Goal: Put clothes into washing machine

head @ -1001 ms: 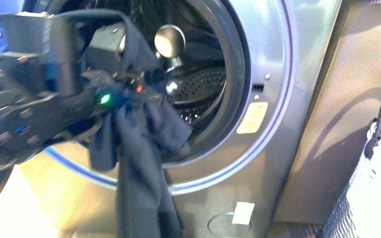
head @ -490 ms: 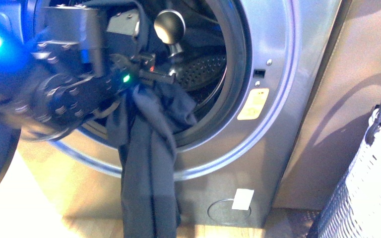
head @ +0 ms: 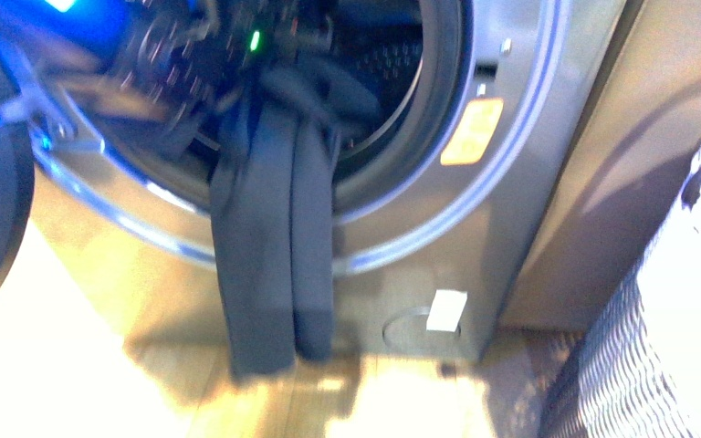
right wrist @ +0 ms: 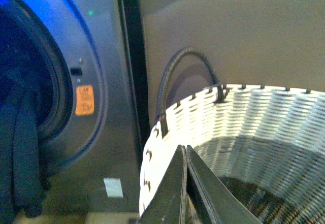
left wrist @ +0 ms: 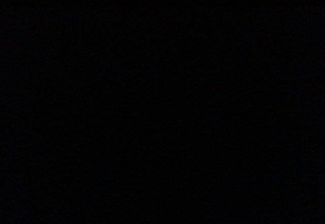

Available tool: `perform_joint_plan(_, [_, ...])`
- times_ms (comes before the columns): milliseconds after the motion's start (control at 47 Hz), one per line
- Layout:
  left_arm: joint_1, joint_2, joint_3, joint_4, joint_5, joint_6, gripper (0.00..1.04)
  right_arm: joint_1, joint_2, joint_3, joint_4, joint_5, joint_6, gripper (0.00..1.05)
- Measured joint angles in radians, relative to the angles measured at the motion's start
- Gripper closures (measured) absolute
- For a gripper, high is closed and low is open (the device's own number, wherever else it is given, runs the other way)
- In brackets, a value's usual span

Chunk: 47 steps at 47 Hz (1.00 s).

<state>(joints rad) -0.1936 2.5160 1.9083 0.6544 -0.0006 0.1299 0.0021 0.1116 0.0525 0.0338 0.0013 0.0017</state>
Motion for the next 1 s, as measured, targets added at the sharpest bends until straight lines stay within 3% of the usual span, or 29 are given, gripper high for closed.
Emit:
perform_joint_plan(426, [0.017,0.213,0.371,-0.196,-0.012,0.006,0.92,0.0,-0.106,-0.047,-0.035,0.0,0.0,1.02])
perform_joint_plan(681, [0.038,0.427,0.787,-0.42,-0.058,0.022,0.92,0.0,-0.107,-0.047,-0.035,0.0,0.0,1.02])
perform_joint_plan(1001, [0.043,0.465,0.959,-0.463,-0.112,0.093,0.92,0.0,-0.107,-0.047,-0.035,0.0,0.0,1.02])
